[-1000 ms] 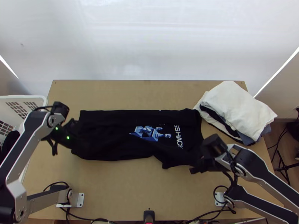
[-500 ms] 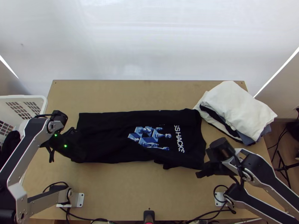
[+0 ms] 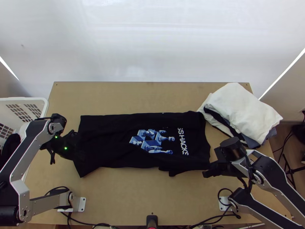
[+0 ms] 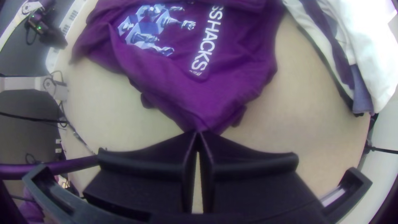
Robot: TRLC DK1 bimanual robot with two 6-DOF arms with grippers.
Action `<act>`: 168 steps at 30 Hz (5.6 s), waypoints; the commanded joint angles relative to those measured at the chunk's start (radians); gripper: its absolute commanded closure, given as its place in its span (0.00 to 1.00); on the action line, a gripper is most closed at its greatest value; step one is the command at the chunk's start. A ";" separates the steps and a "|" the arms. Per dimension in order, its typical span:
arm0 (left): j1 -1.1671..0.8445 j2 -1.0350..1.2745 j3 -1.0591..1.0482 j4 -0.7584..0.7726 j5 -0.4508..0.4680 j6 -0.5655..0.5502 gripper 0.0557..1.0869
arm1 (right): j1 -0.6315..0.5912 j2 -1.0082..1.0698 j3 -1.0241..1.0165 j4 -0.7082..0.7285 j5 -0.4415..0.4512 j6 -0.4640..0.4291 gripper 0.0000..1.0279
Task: Fold the t-shirt
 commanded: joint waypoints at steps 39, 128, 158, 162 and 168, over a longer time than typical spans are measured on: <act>-0.069 0.217 -0.065 0.083 -0.083 -0.176 0.45 | 0.050 0.008 0.032 -0.007 0.000 0.043 0.97; 0.000 -0.247 -0.141 0.032 0.017 0.091 0.83 | -0.025 0.057 0.229 -0.049 0.051 0.270 0.97; 0.187 -0.203 0.006 0.031 0.170 0.098 0.96 | -0.040 0.067 0.292 -0.056 0.057 0.251 0.97; 0.205 -0.168 0.033 0.051 0.170 0.072 0.96 | -0.059 0.103 0.294 -0.021 0.057 0.256 0.97; 0.210 -0.105 0.041 0.074 0.172 0.068 0.96 | -0.060 0.166 0.318 0.051 0.057 0.257 0.97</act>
